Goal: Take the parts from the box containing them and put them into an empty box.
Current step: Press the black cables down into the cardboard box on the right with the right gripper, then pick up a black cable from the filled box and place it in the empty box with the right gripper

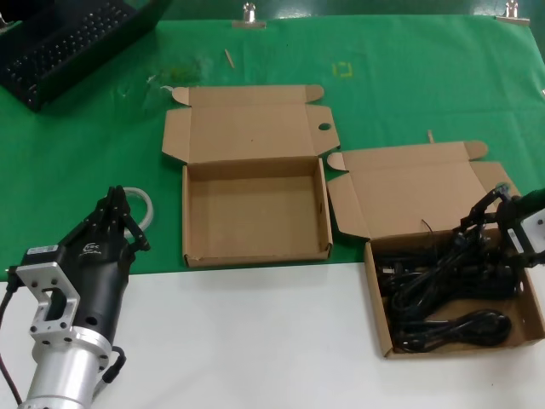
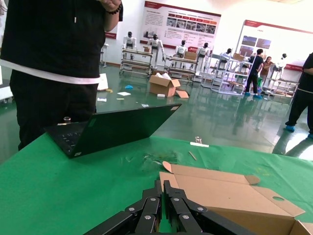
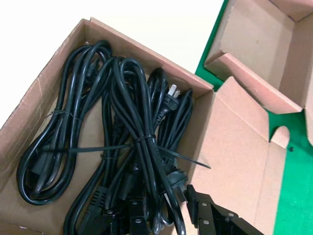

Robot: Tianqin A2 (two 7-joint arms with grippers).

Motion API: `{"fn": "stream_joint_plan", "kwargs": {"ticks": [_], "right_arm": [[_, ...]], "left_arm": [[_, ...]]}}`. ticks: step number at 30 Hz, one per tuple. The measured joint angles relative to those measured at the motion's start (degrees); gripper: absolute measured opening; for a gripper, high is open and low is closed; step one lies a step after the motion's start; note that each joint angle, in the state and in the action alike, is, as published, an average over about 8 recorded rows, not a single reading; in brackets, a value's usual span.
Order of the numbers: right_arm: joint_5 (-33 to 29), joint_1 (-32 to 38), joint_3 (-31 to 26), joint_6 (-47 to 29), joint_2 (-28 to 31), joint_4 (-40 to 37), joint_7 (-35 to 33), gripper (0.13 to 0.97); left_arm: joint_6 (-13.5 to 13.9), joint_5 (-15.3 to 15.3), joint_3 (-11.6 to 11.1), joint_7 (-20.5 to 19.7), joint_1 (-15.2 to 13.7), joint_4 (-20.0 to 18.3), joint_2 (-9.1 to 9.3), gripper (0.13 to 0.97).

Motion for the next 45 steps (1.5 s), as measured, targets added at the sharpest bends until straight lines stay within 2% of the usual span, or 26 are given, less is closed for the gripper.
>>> {"fn": "stream_joint_plan", "kwargs": {"ticks": [3,12,21,29,37,45], "right_arm": [[0.0,0.0,0.3,-0.3,0.5,1.3,0.9,0.323],[0.3,0.0,1.2,-1.5,1.9,5.4,4.1,0.285],[2.0,0.9,2.6,-3.5,2.0,7.5,8.8,0.285],[3.7,3.4,3.7,-3.5,-0.4,4.0,10.9,0.282],[5.5,5.4,4.8,-0.3,-4.9,-1.2,9.3,0.281],[7.4,4.4,5.3,3.7,-9.6,-2.7,8.1,0.281]], "left_arm": [[0.0,0.0,0.0,0.0,0.0,0.0,0.00,0.156],[0.0,0.0,0.0,0.0,0.0,0.0,0.00,0.156],[0.0,0.0,0.0,0.0,0.0,0.0,0.00,0.156],[0.0,0.0,0.0,0.0,0.0,0.0,0.00,0.156],[0.0,0.0,0.0,0.0,0.0,0.0,0.00,0.156],[0.0,0.0,0.0,0.0,0.0,0.0,0.00,0.156]]}}
